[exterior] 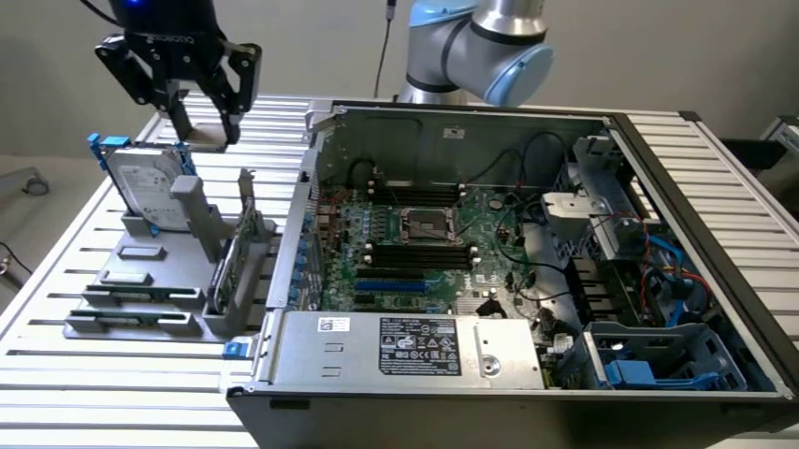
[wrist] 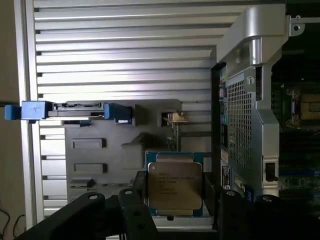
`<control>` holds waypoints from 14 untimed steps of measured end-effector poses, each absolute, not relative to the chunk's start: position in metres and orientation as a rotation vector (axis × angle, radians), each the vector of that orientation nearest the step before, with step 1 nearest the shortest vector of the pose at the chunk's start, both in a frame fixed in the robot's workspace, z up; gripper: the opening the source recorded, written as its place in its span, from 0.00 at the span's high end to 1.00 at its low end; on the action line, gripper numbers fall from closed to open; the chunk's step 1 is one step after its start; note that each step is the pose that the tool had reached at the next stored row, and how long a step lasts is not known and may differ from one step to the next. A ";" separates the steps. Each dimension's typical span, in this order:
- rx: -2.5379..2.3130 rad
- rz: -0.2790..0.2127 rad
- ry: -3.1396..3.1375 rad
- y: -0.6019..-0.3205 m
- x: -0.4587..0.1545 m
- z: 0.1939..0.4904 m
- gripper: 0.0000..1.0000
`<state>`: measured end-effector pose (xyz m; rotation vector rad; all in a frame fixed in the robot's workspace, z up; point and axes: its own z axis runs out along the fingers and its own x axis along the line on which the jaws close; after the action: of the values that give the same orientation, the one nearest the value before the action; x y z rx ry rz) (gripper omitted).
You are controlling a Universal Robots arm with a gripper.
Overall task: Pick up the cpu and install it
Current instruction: 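Pick up the cpu and move it towards the insertion slot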
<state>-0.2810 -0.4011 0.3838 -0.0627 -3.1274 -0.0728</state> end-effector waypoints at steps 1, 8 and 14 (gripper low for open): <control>-0.063 -0.073 -3.127 -0.401 -0.276 0.384 0.45; -0.063 -0.073 -3.127 -0.399 -0.245 0.384 0.45; -0.063 -0.073 -3.127 -0.397 -0.217 0.384 0.45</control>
<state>-0.2173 -0.3965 0.3842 -0.0627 -3.1272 -0.0729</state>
